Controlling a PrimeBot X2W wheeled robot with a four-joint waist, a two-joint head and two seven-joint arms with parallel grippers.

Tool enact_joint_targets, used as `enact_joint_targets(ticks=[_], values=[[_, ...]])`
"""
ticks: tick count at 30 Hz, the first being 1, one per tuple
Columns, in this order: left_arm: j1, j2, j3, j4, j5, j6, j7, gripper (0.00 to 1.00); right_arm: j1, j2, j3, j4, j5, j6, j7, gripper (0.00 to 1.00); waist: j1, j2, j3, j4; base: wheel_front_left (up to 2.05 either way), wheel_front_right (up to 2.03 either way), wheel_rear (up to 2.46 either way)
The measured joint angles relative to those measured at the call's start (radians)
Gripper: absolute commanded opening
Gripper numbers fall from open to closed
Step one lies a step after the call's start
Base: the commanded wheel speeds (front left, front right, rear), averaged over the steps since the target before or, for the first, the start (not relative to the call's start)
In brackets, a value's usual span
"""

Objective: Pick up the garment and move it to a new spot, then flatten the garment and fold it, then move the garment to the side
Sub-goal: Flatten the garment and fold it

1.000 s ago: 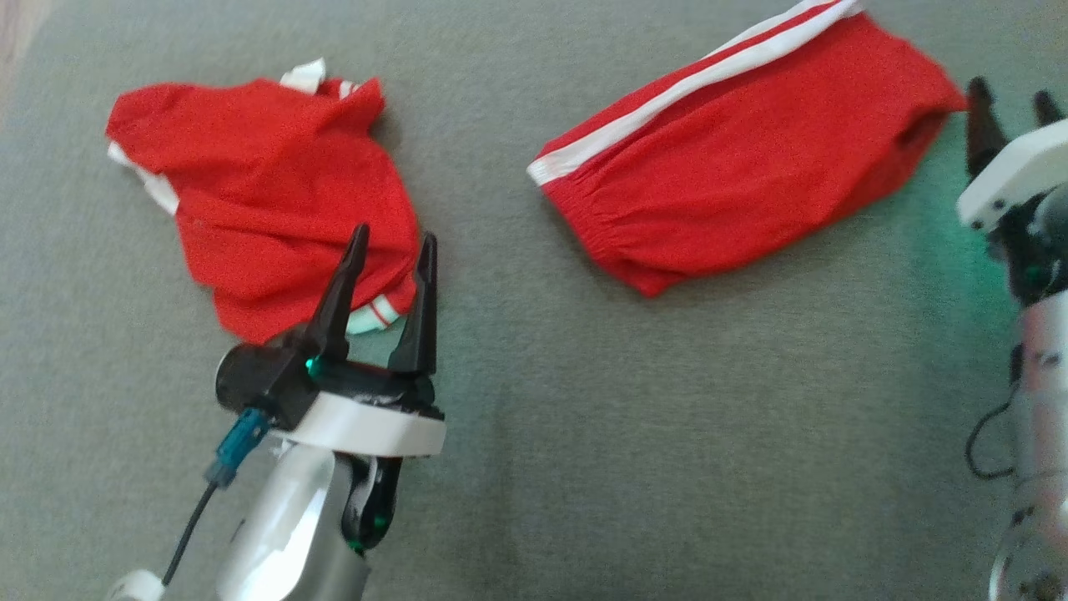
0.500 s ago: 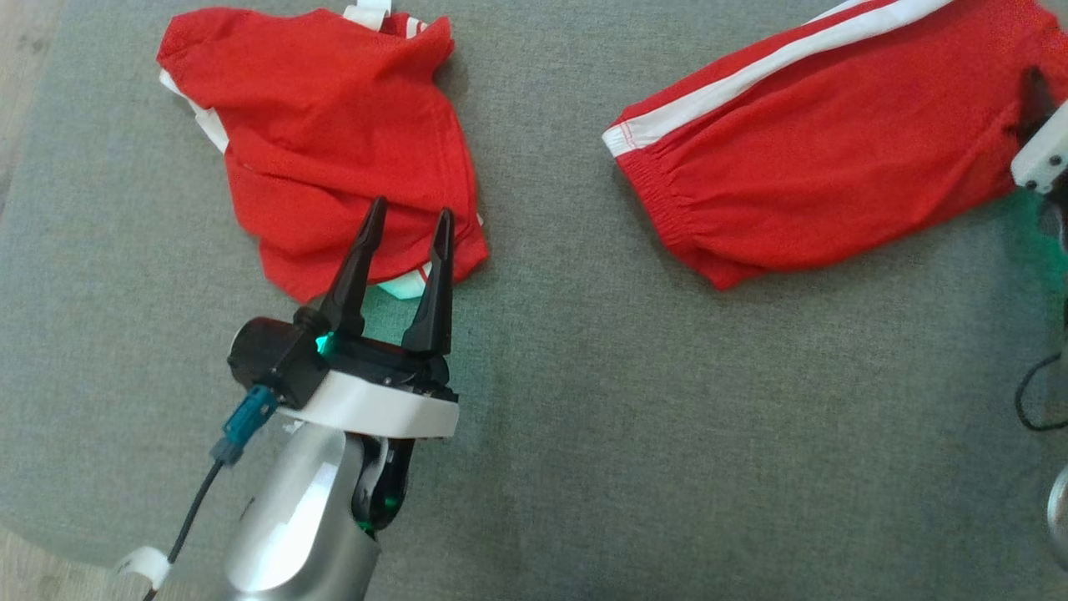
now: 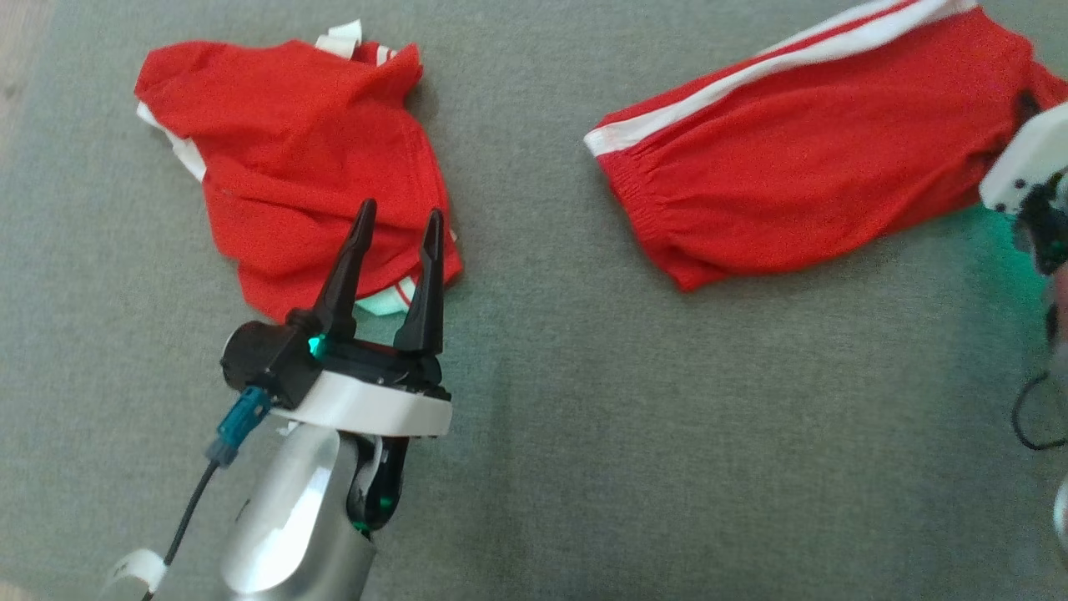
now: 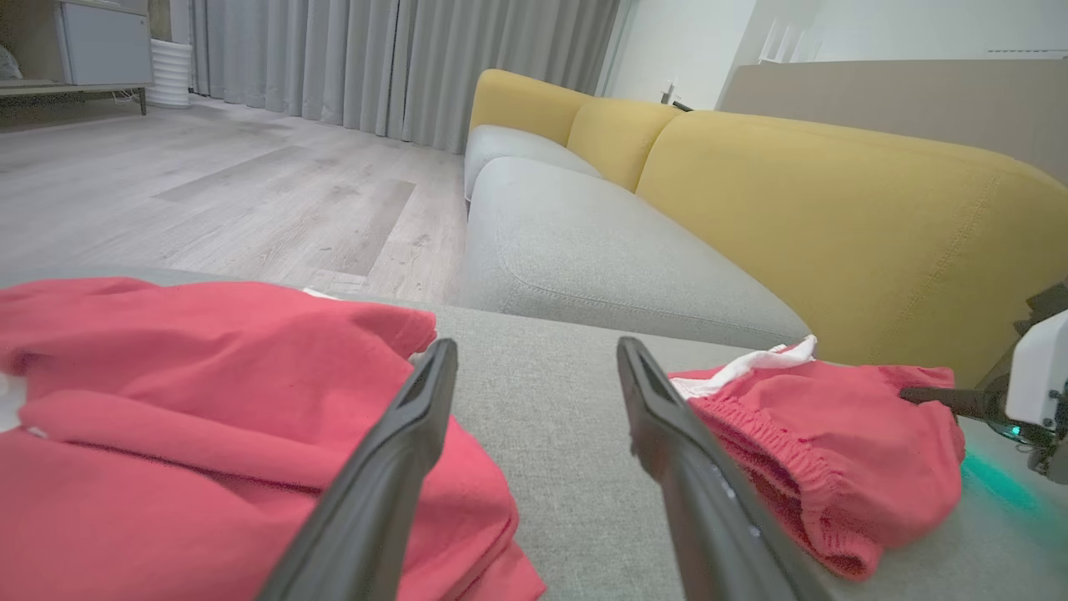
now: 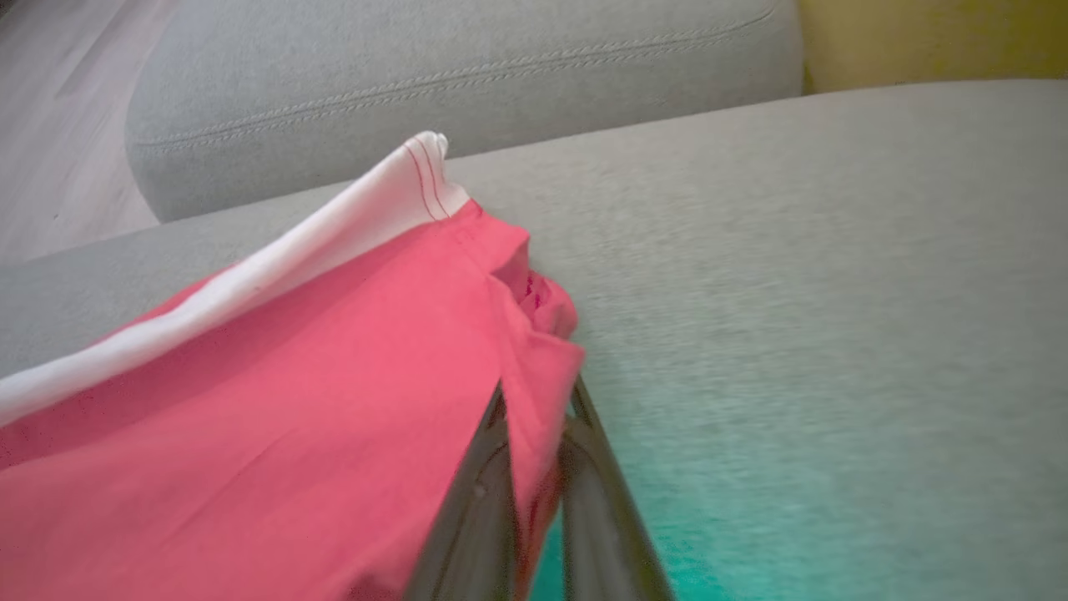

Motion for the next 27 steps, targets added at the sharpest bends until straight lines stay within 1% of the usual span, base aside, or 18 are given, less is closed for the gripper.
enact_joint_targets(ticks=[2,5,8,11,17,19,23,27], values=[[0.005,0.000,0.002,0.001,0.000,0.000,0.000,1.00,0.004,-0.022,0.005,0.012,0.014,0.000,-0.012,0.00,0.0000,0.0000,-0.017,-0.011,0.00,0.00,0.00],[0.017,0.000,0.005,0.001,0.000,0.000,0.000,1.00,0.024,-0.083,-0.001,0.024,0.016,0.000,-0.029,0.00,-0.0001,0.0000,-0.046,-0.027,0.00,0.00,0.00],[0.035,0.000,0.009,0.002,0.000,0.000,0.000,1.00,0.075,-0.135,-0.044,0.042,0.014,0.000,-0.037,0.00,-0.0001,0.0000,-0.076,-0.043,0.00,0.00,0.00],[0.053,0.000,0.014,0.004,0.000,0.000,0.000,1.00,0.137,-0.156,-0.104,0.056,0.003,0.000,-0.051,0.00,-0.0002,0.0000,-0.104,-0.058,0.00,0.00,0.00],[0.078,0.000,0.019,0.005,0.002,0.000,0.000,1.00,0.214,-0.163,-0.247,0.058,-0.028,0.000,-0.099,0.00,-0.0003,0.0000,-0.143,-0.072,0.00,0.00,0.00],[0.085,0.000,0.025,0.005,0.003,0.000,0.000,1.00,0.231,-0.157,-0.281,0.049,-0.040,0.000,-0.118,0.00,-0.0002,0.0000,-0.147,-0.070,0.00,0.00,0.00],[0.099,0.000,0.032,0.005,0.003,-0.001,0.000,1.00,0.235,-0.113,-0.313,0.013,-0.059,0.000,-0.166,0.00,-0.0001,0.0000,-0.152,-0.065,0.00,0.00,0.00],[0.107,0.000,0.034,0.011,0.012,-0.001,0.000,1.00,0.225,-0.058,-0.295,-0.008,-0.057,0.000,-0.213,0.00,0.0000,0.0000,-0.169,-0.060,0.00,0.00,0.00]])
